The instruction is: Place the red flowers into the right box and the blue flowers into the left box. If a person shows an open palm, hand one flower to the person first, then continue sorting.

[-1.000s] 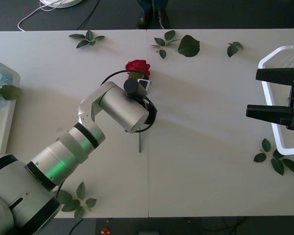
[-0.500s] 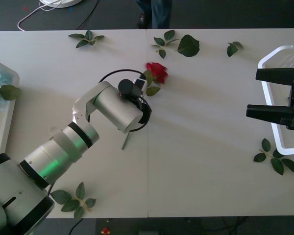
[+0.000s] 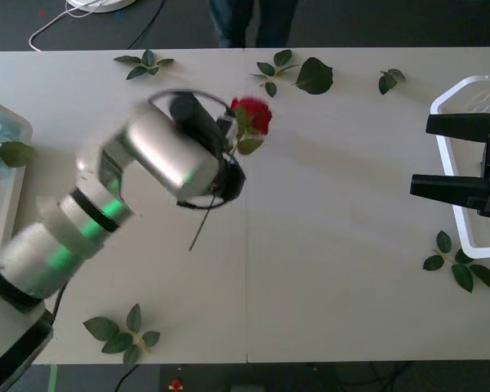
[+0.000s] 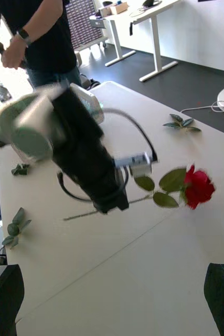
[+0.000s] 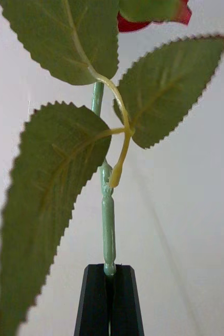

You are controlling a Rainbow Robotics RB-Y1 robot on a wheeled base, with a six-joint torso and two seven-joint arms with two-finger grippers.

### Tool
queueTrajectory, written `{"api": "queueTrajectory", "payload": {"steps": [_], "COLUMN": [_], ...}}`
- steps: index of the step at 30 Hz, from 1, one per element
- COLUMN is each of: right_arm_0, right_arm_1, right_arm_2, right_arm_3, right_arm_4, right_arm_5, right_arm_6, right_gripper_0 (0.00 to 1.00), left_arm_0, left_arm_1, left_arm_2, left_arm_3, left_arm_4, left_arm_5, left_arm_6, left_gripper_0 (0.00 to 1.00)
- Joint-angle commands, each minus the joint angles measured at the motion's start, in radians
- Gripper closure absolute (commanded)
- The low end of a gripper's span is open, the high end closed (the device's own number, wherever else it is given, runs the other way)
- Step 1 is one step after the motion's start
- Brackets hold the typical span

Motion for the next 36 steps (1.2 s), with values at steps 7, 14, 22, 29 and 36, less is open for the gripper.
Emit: {"api": "queueTrajectory", "payload": {"steps": [7, 14, 22, 29, 36], "right_arm_0": [0.01, 0.01, 0.01, 0.01, 0.01], "right_arm_1": [-0.04, -0.037, -0.033, -0.034, -0.034], "right_arm_2": [-0.024, -0.023, -0.023, -0.023, -0.023], "right_arm_3": [-0.034, -0.037, -0.039, -0.039, -0.039], "right_arm_4": [-0.012, -0.014, -0.014, -0.014, -0.014], "right_arm_5": [-0.01, -0.01, -0.01, -0.01, -0.01], "right_arm_6": [0.002, 0.002, 0.005, 0.005, 0.004], "right_gripper_0": [0.0, 0.0, 0.0, 0.0, 0.0], "left_arm_0": [0.015, 0.02, 0.02, 0.084, 0.23], "left_arm_1": [0.112, 0.135, 0.149, 0.201, 0.329], "left_arm_2": [0.233, 0.293, 0.294, 0.276, 0.271], "left_arm_3": [-0.377, -0.446, -0.449, -0.484, -0.621], "left_arm_4": [0.213, 0.314, 0.317, 0.393, 0.554], "left_arm_5": [0.168, 0.165, 0.145, 0.085, -0.085], "left_arm_6": [-0.077, -0.089, -0.105, -0.201, -0.298], "left_gripper_0": [1.0, 1.0, 1.0, 1.0, 1.0]}}
